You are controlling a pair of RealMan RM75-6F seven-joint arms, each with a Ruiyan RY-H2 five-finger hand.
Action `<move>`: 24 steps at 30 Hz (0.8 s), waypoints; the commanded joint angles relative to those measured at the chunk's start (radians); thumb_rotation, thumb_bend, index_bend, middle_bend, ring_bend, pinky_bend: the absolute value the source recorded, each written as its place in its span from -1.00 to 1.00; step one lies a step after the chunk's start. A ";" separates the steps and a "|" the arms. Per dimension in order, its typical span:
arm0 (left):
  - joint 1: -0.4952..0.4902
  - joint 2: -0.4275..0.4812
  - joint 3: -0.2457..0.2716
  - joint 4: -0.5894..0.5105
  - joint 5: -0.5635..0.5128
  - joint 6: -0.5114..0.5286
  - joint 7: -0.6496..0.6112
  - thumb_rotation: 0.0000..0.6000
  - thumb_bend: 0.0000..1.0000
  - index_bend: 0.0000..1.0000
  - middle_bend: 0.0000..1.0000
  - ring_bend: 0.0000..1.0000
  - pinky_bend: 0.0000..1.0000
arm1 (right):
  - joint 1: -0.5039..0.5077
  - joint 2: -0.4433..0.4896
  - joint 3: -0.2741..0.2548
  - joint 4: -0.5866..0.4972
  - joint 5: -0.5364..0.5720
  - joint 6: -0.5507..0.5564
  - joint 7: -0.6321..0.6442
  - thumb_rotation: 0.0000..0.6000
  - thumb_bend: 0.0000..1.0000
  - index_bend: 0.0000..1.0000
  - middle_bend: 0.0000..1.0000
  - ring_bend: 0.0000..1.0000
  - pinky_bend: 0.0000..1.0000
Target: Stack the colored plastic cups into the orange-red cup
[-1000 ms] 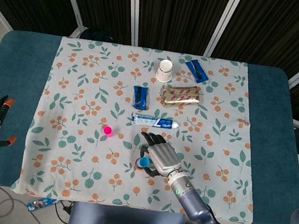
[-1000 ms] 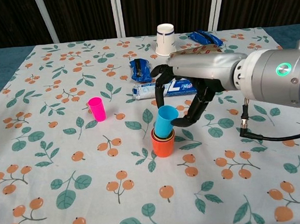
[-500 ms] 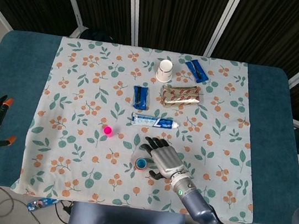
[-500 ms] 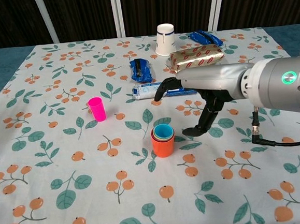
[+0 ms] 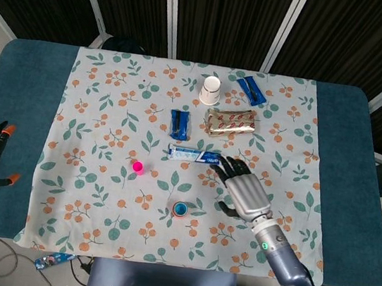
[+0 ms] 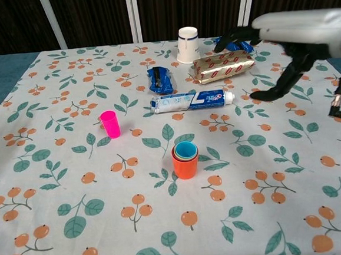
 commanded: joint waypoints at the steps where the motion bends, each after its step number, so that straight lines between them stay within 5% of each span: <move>1: -0.002 0.004 0.002 -0.005 0.004 -0.004 -0.005 1.00 -0.86 -0.93 -1.00 -1.00 -0.97 | -0.138 0.096 -0.075 0.021 -0.166 0.151 0.080 1.00 -0.20 -0.77 -1.00 -0.96 -0.77; 10: -0.074 0.078 -0.003 -0.131 0.043 -0.098 -0.010 1.00 -0.86 -0.92 -1.00 -1.00 -0.97 | -0.414 0.060 -0.236 0.259 -0.354 0.399 0.175 1.00 -0.20 -0.77 -1.00 -0.97 -0.78; 16: -0.174 0.133 -0.023 -0.247 0.015 -0.253 0.070 1.00 -0.87 -0.85 -1.00 -1.00 -0.97 | -0.506 0.005 -0.240 0.383 -0.376 0.452 0.268 1.00 -0.20 -0.77 -1.00 -0.97 -0.77; 24: -0.331 0.121 -0.075 -0.370 -0.122 -0.461 0.210 1.00 -0.87 -0.80 -1.00 -1.00 -0.97 | -0.530 -0.007 -0.219 0.415 -0.403 0.428 0.305 1.00 -0.20 -0.77 -1.00 -0.97 -0.78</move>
